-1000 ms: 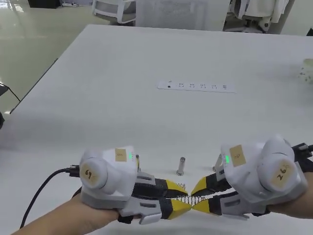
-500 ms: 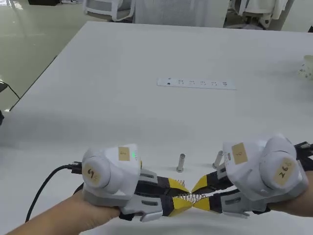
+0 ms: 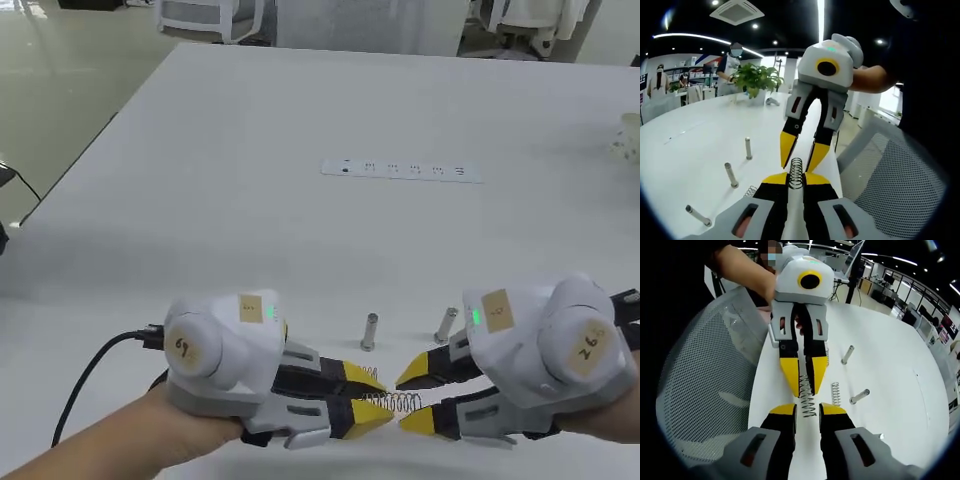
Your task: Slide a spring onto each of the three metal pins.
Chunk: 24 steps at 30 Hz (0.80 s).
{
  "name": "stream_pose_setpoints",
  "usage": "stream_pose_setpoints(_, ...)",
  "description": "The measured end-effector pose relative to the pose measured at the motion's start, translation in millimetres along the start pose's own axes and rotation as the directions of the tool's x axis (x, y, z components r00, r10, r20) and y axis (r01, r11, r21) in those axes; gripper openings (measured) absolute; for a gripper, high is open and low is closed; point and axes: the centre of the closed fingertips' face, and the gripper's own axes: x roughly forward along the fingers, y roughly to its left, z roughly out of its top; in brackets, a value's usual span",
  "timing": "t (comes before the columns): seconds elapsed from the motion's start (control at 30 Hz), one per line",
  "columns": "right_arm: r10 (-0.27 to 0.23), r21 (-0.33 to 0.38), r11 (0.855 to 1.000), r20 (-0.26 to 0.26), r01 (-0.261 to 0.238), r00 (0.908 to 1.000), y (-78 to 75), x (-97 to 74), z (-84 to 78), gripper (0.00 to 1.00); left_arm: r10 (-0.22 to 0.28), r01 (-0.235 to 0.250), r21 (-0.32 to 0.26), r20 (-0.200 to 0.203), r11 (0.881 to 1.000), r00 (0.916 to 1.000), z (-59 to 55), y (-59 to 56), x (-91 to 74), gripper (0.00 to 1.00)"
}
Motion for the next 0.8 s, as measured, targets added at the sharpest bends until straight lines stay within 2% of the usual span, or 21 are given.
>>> stream_pose_setpoints(0.17, -0.005, 0.004, 1.0, -0.002, 0.005, 1.0, 0.8, -0.9, -5.5, 0.14, -0.009, 0.009, 0.0, 0.004, 1.0, 1.0, 1.7, -1.5, -1.7, 0.02)
stream_pose_setpoints(0.43, -0.007, -0.014, 1.0, 0.013, 0.007, 0.9999, 2.4, -1.9, -2.9, 0.09, -0.03, 0.03, 0.0, -0.005, 1.0, 0.9996, 0.4, -5.3, -0.7, 0.02)
stream_pose_setpoints(0.57, -0.003, -0.007, 1.0, 0.007, 0.003, 1.0, 3.8, -3.0, -4.0, 0.09, -0.038, 0.038, 0.004, -0.006, 0.999, 0.9993, 0.6, -5.6, 0.3, 0.02)
stream_pose_setpoints(0.8, -0.018, -0.037, 0.999, -0.013, 0.017, 0.9998, 4.5, -5.3, -5.2, 0.08, -0.057, 0.057, 0.003, -0.006, 0.998, 0.9984, 0.7, -5.2, 1.8, 0.02)
